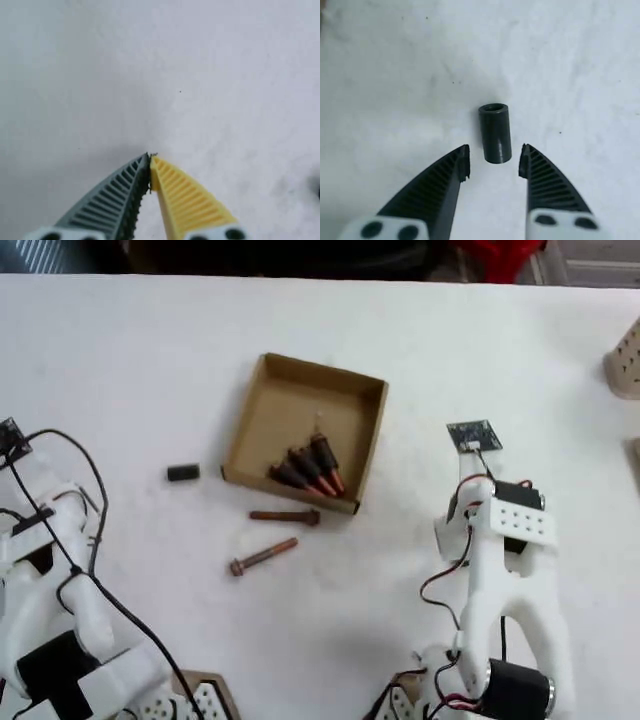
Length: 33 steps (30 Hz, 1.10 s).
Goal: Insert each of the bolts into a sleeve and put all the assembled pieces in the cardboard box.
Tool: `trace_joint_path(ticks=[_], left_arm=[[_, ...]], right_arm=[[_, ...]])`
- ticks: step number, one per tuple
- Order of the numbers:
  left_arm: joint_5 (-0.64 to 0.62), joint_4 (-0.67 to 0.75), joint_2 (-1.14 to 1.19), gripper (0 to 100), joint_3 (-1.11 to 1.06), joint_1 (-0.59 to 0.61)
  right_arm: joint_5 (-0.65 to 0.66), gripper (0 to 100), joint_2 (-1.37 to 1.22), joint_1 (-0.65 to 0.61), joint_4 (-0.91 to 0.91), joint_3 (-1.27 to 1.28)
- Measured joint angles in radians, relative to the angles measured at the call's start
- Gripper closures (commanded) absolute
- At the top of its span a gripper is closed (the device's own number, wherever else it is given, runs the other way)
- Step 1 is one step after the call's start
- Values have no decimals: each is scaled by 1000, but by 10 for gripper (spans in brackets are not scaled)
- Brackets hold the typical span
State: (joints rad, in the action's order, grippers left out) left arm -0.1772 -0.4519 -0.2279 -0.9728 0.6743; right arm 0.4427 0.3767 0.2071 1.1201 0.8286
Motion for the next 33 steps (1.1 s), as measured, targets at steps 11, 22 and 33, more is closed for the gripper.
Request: trace_joint_path(ticks=[11, 22, 33], left_arm=[[126, 0, 0, 969, 0, -74], [127, 0, 0, 969, 0, -78], [126, 0, 0, 969, 0, -103]], right_arm=[[0, 899, 172, -40, 14, 54], [0, 894, 222, -68, 11, 77], [103, 893, -75, 0, -74, -14]])
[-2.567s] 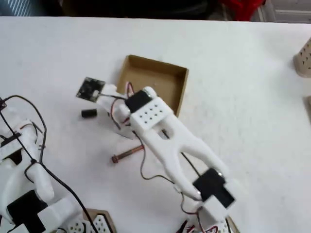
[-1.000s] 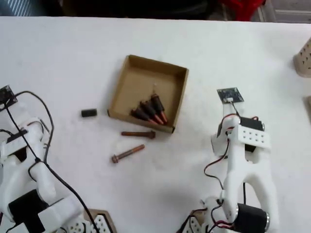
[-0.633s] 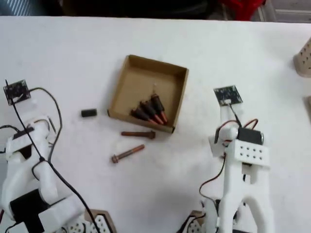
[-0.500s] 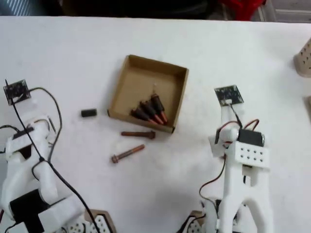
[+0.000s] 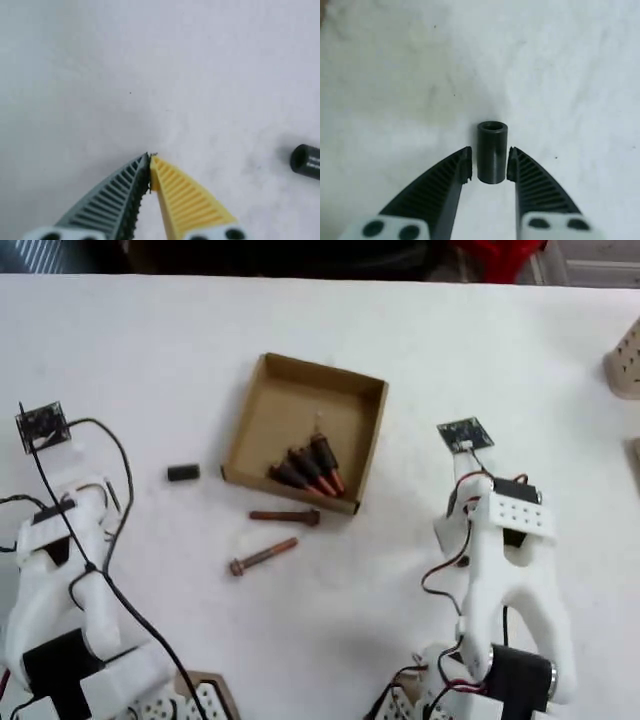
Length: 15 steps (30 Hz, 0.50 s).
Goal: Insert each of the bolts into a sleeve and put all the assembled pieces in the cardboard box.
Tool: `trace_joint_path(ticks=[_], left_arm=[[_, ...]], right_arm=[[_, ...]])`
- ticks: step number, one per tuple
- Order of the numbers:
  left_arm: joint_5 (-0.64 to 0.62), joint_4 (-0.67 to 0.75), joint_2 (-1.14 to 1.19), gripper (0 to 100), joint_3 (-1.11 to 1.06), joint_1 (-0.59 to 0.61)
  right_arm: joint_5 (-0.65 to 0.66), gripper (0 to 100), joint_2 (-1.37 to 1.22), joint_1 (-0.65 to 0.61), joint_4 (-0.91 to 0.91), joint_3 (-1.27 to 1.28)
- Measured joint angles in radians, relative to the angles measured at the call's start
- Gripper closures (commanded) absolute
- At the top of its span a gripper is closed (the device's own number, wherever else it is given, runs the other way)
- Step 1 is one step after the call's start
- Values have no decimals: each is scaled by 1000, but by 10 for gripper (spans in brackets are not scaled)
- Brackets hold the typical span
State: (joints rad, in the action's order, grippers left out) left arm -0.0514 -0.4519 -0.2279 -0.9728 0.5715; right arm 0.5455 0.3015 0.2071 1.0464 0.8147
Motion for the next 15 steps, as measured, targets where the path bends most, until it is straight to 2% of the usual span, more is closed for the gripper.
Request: trace_joint_path(ticks=[8, 15], left_arm=[[2, 0, 0, 969, 0, -2], [2, 0, 0, 969, 0, -2]], right_arm=[[0, 893, -43, 6, -26, -5], [0, 896, -198, 6, -95, -35]])
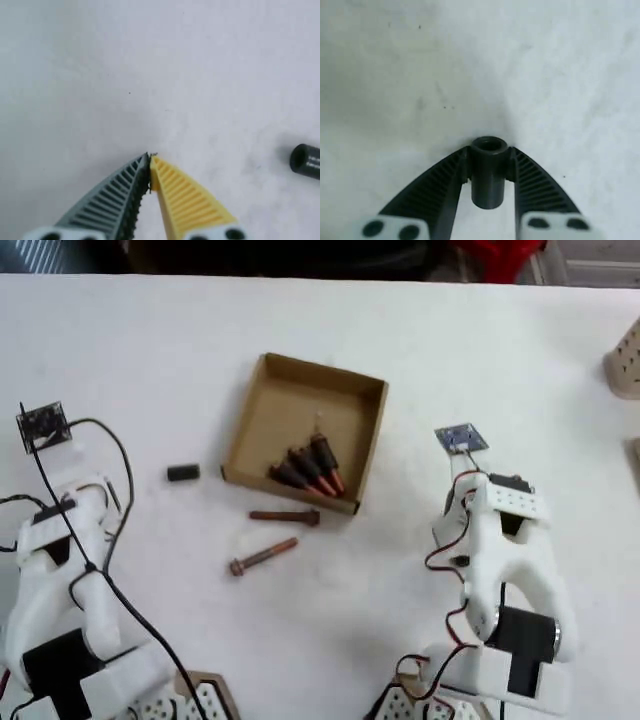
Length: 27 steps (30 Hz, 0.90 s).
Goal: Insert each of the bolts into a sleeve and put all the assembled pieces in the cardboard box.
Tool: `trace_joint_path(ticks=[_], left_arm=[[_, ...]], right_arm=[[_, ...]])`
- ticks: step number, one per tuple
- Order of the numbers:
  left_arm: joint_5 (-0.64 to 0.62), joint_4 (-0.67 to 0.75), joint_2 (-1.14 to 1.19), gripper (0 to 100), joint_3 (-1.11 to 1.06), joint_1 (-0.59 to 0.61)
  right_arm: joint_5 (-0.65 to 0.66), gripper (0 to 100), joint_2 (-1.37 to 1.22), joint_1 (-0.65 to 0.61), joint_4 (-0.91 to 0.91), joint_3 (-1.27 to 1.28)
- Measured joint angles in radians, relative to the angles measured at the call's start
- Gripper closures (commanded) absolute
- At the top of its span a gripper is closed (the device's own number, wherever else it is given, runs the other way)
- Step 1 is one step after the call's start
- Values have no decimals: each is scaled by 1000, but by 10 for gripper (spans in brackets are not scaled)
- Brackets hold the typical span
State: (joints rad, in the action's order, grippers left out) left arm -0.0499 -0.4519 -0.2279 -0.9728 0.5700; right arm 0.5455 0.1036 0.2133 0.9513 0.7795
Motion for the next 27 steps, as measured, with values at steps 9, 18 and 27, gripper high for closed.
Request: trace_joint_path(ticks=[9, 18, 27], left_arm=[[0, 0, 0, 969, 0, 2], [0, 0, 0, 969, 0, 2], [0, 0, 0, 969, 0, 0]], right_arm=[[0, 981, -17, 2, 2, -14], [0, 981, -18, 6, 5, -17], [-29, 982, 46, 61, 25, 5]])
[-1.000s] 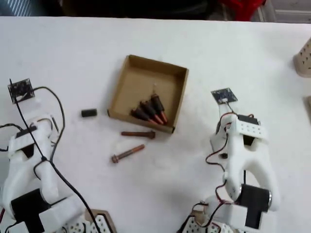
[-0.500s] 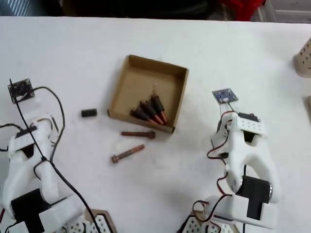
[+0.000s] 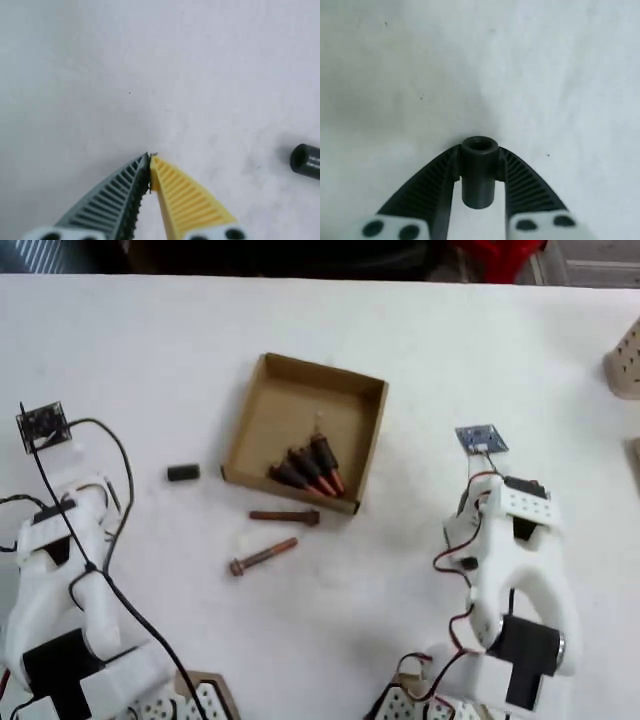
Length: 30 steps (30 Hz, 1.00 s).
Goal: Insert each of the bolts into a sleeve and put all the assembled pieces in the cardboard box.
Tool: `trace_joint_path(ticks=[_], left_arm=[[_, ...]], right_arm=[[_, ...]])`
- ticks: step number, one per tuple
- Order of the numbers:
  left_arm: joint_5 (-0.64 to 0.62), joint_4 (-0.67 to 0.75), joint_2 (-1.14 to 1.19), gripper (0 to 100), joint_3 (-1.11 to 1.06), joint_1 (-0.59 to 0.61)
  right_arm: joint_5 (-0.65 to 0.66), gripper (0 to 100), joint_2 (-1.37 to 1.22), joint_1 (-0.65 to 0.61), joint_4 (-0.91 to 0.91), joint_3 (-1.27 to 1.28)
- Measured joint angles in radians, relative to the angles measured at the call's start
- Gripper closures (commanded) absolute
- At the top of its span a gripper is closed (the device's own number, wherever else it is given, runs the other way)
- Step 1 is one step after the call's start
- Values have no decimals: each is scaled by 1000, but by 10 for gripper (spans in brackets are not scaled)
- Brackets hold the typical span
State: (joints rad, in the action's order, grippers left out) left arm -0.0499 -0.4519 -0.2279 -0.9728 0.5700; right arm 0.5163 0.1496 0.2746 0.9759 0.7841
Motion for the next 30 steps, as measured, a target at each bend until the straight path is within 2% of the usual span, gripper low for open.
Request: trace_joint_path(ticks=[6, 13, 17, 23, 30], left_arm=[[78, -21, 0, 969, 0, -18], [97, -25, 0, 980, 0, -18], [97, -91, -25, 979, 0, -40], [97, -290, -275, 979, -112, -249], [97, -493, -796, 979, -296, -537]], right_arm=[[-104, 981, 196, -20, 12, 101], [-301, 981, 476, -218, 14, 196], [-354, 981, 582, -336, -5, 252], [-362, 981, 609, -370, -218, 427], [-362, 981, 612, -356, -242, 448]])
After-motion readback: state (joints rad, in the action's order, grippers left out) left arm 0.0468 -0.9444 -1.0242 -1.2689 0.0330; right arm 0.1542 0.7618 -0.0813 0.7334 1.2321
